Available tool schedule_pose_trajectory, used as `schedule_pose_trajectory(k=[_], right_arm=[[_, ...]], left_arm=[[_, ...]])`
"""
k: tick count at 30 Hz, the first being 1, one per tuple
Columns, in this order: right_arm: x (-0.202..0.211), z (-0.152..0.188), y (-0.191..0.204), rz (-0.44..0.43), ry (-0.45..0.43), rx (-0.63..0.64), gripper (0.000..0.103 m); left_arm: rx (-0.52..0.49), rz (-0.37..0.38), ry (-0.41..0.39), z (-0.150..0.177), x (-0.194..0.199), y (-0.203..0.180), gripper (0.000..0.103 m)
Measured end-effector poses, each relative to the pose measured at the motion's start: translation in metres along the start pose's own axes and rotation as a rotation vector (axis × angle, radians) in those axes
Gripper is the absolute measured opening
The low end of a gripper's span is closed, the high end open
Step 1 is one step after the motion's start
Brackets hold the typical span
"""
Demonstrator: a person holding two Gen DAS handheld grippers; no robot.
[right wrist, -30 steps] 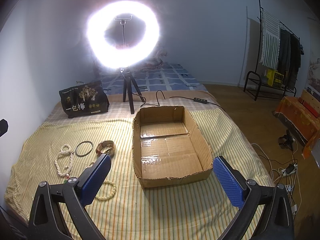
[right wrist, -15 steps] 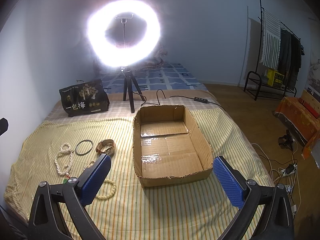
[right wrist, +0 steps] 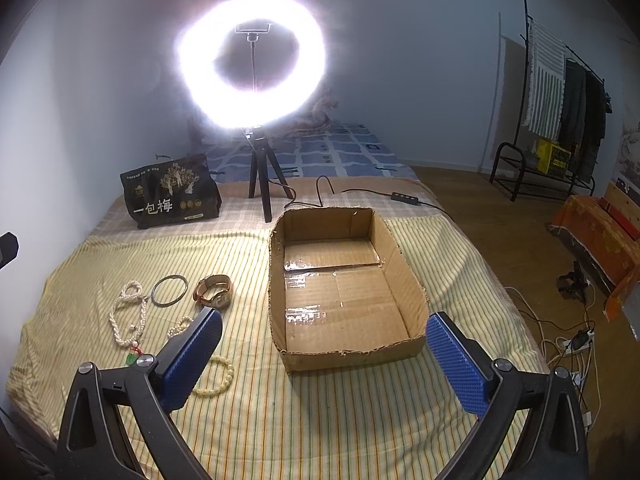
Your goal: Organize jewelry
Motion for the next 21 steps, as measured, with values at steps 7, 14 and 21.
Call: schedule_pose_trajectory(k=[7,14,21], right_arm=[[-0.004,-0.001,0.005,-0.010,0.016,0.016,0.103],[-0.010,0.003,0.016,-0.027,0.027,0.070,0.103],[-0.029,0.010,0.034,-0.112,0.086,0.129,0.100]], left_arm=[[0.011,-0.022,0.026,0.003,-0.012,0.009,0.103],[0.045,-0.053,0.061,0.003,-0.025,0.032,0.103],[0.098,-0.061,0.148,0.006,-0.051,0.059,0.103]])
Point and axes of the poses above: each gripper's, at about its wrist camera, not at the fingertips, and x roughly against the way its jaws point, y to its left, z to its underside, the point moved 1 cm from there along -x, roughly the way its jaws point, and after that the axes turned 7 degrees about y, right-handed, at the moved point
